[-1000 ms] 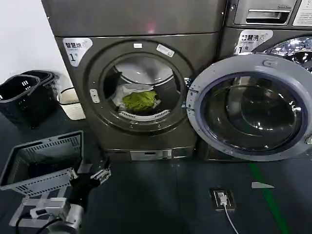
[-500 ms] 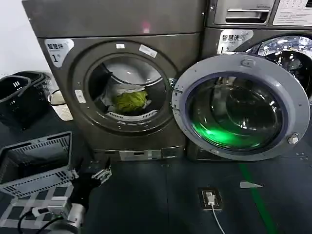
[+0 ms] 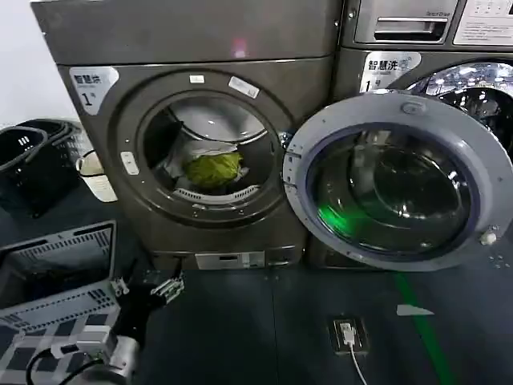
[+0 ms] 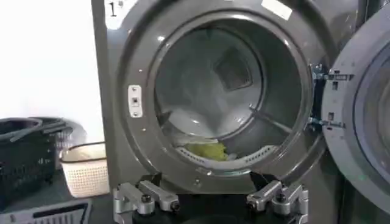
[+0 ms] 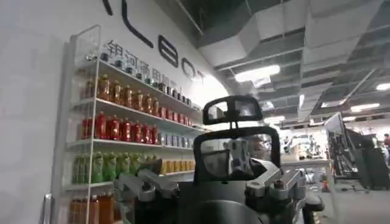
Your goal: Grasp the clothes from the dryer.
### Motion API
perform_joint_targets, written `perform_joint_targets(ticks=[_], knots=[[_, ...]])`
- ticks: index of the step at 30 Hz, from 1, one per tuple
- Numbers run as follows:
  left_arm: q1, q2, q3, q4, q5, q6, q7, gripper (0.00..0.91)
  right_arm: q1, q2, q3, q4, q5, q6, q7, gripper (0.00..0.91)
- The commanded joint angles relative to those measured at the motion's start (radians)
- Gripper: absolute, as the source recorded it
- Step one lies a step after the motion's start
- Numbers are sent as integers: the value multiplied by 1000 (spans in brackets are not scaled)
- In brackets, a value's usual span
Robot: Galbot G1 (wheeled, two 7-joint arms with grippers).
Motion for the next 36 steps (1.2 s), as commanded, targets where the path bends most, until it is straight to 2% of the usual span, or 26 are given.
perform_joint_targets(ticks=[1, 10, 14, 36], knots=[[2, -1, 11, 5, 27, -10, 3, 907, 0, 0, 0, 0, 0, 4, 0, 907], [-2, 0, 38, 3, 43, -13, 15, 907, -2, -3, 22, -14, -14, -1, 13, 907], [-3, 5, 41, 4, 43, -14, 16, 907, -12, -14, 48, -36, -37, 1, 35, 907], [-6, 10, 50, 7, 43, -18, 18, 907, -35, -27, 116, -83, -38, 6, 29, 907]])
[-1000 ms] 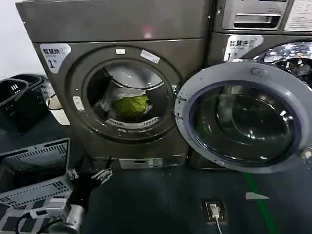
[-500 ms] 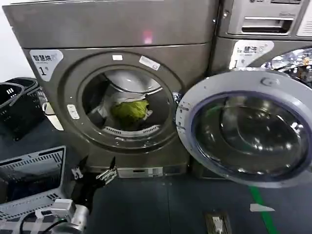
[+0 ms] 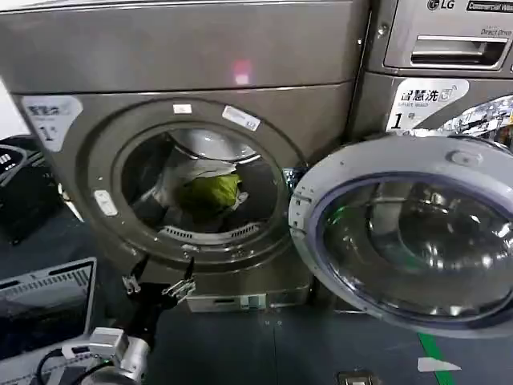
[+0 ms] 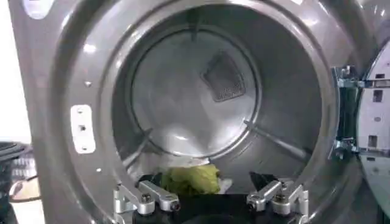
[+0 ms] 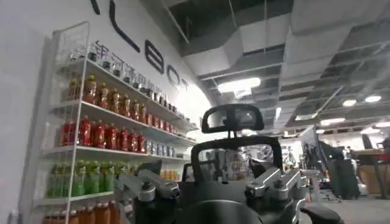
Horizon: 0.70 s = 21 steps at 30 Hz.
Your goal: Grasp the clothes from the dryer.
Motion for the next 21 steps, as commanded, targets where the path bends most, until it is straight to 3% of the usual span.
perform_joint_targets(ticks=[1, 21], knots=[[-2, 1, 0, 5, 0, 0, 1, 907, -1, -1, 6, -5, -1, 1, 1, 907], [21, 15, 2, -67, 18, -11, 1, 907, -9, 9, 0, 10, 3, 2, -3, 907]])
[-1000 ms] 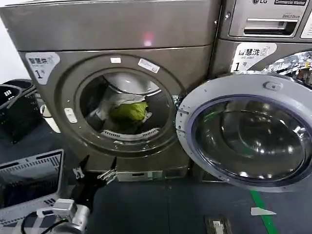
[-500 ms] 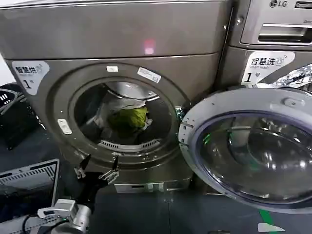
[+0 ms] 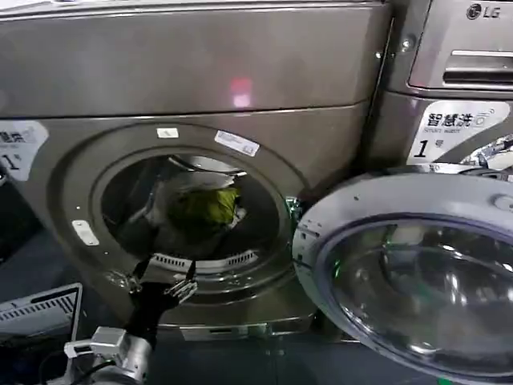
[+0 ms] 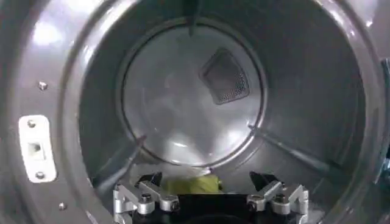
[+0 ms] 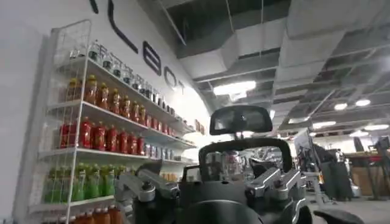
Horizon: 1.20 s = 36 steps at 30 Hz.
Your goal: Grasp the clothes from the dryer.
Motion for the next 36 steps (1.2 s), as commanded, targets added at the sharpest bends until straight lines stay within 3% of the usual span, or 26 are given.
perform_joint_targets(ticks=[1, 14, 19, 36], knots=[[3, -1, -1, -18, 7, -3, 0, 907, 1, 1, 0, 0, 1, 2, 0, 907], [-15, -8, -2, -5, 6, -9, 6, 907, 5, 2, 0, 2, -1, 6, -9, 907], [-93, 18, -44, 60, -37, -68, 16, 907, -4, 4, 5, 2, -21, 7, -15, 907], [-777, 17, 55, 851, -90, -250, -20, 907, -17, 30, 4, 41, -28, 11, -33, 907]])
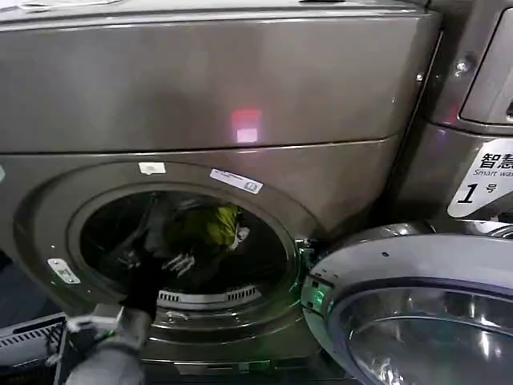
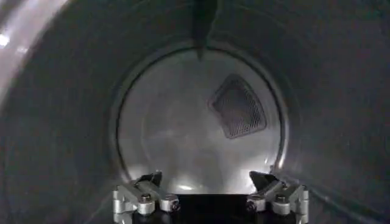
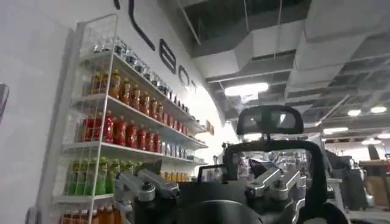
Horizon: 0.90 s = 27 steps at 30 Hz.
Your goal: Grasp the clothes from the dryer.
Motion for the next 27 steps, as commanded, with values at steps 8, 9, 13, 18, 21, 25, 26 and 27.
perform_joint_targets(ticks=[8, 9, 13, 18, 21, 25, 26, 27], knots=[[-586, -32, 62, 764, 30, -155, -7, 907, 0, -13, 16, -16, -4, 1, -5, 907], [-606, -38, 63, 792, 35, -161, -7, 907, 2, -13, 15, -14, -4, 1, -6, 907], [-771, -53, 83, 1016, 29, -182, 29, 907, 6, -24, 16, -22, -5, 2, -8, 907], [-954, -60, 90, 1277, 101, -199, 139, 907, 13, -15, 3, -17, -4, 3, -10, 907], [-1054, -52, 125, 1467, 182, -231, 289, 907, 16, -18, -1, -19, -4, 4, -10, 907], [-1108, -29, 226, 1556, 263, -275, 490, 907, 21, -17, -14, -11, -4, 4, -10, 907], [-1124, -26, 249, 1572, 291, -290, 534, 907, 22, -17, -16, -10, -5, 4, -10, 907], [-1160, -25, 278, 1630, 331, -310, 590, 907, 23, -17, -18, -9, -5, 4, -9, 907]])
